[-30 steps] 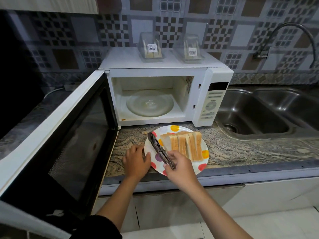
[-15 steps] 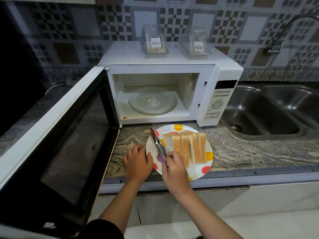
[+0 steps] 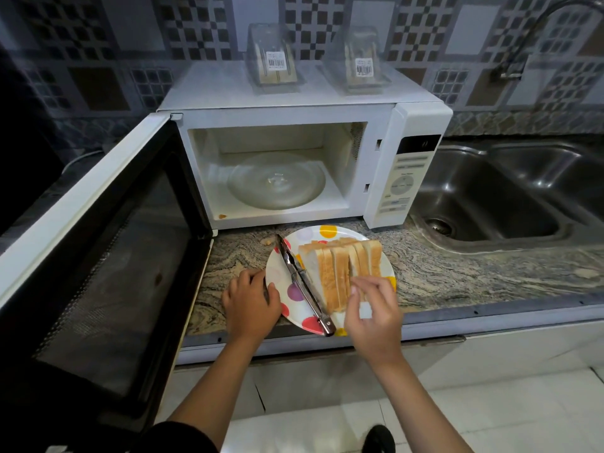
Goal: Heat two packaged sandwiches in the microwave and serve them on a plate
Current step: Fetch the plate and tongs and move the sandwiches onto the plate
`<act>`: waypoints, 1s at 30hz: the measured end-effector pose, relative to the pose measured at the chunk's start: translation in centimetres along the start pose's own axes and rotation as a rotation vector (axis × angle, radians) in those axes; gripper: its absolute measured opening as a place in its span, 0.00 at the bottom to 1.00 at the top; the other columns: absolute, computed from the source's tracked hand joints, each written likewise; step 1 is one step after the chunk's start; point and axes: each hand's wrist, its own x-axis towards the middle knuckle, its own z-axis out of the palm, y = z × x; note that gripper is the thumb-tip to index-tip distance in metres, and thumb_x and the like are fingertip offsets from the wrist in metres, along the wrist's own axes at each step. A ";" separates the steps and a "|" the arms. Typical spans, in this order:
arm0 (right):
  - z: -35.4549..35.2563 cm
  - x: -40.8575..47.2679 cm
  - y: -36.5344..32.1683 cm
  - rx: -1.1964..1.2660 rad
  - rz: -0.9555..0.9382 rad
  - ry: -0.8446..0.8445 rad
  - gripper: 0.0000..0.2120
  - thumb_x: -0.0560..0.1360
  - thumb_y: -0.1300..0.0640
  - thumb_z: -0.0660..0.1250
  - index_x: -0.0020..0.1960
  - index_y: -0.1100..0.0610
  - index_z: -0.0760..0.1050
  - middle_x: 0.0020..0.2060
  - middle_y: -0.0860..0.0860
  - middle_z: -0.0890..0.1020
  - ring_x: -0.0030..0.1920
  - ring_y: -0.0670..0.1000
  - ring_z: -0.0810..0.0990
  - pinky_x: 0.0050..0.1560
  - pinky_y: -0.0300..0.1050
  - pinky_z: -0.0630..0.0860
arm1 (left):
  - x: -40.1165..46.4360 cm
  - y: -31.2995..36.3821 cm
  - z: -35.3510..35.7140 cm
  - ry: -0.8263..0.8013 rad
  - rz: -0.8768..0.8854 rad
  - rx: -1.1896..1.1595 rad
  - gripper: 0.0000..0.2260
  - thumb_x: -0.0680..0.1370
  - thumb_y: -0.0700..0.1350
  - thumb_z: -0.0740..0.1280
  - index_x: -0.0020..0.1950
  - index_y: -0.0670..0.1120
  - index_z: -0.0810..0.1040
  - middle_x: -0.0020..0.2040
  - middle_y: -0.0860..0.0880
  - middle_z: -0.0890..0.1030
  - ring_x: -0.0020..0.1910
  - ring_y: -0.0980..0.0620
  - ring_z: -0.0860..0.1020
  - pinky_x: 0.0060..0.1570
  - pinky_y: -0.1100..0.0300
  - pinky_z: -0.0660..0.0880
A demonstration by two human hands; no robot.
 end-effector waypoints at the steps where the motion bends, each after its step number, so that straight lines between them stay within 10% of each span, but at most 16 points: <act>1: -0.4 0.3 0.5 -0.012 0.035 0.040 0.09 0.74 0.66 0.63 0.49 0.67 0.80 0.44 0.57 0.78 0.45 0.51 0.78 0.46 0.42 0.77 | 0.0 0.0 0.0 -0.008 -0.002 0.005 0.18 0.73 0.51 0.58 0.57 0.47 0.78 0.55 0.47 0.76 0.55 0.45 0.72 0.57 0.47 0.67; 8: -2.3 3.9 5.0 -0.044 0.576 0.093 0.12 0.74 0.68 0.63 0.56 0.63 0.78 0.52 0.56 0.77 0.44 0.50 0.76 0.46 0.46 0.75 | -0.1 0.1 -0.2 -0.010 -0.024 -0.001 0.19 0.73 0.52 0.58 0.58 0.46 0.78 0.56 0.48 0.77 0.57 0.46 0.72 0.59 0.46 0.66; 14: -2.4 6.8 9.5 -0.120 0.921 -0.332 0.10 0.74 0.62 0.64 0.53 0.59 0.79 0.49 0.54 0.83 0.50 0.55 0.80 0.47 0.41 0.70 | 0.0 0.2 -0.3 -0.078 -0.063 0.029 0.19 0.73 0.53 0.58 0.58 0.47 0.77 0.57 0.48 0.75 0.57 0.46 0.71 0.58 0.46 0.67; 21: -3.0 8.7 10.2 -0.168 0.808 -0.603 0.09 0.74 0.58 0.65 0.39 0.60 0.80 0.34 0.53 0.81 0.34 0.51 0.76 0.30 0.37 0.65 | -0.7 3.7 -0.3 -0.041 -0.290 0.197 0.12 0.77 0.47 0.63 0.52 0.40 0.78 0.52 0.39 0.77 0.53 0.38 0.74 0.49 0.49 0.71; 30: -4.0 9.9 11.1 -0.038 0.804 -0.773 0.05 0.68 0.64 0.61 0.36 0.58 0.74 0.30 0.52 0.77 0.32 0.51 0.75 0.28 0.40 0.63 | -2.1 7.3 -1.4 -0.091 -0.633 -0.139 0.08 0.70 0.41 0.63 0.34 0.39 0.79 0.33 0.41 0.82 0.38 0.42 0.80 0.38 0.55 0.75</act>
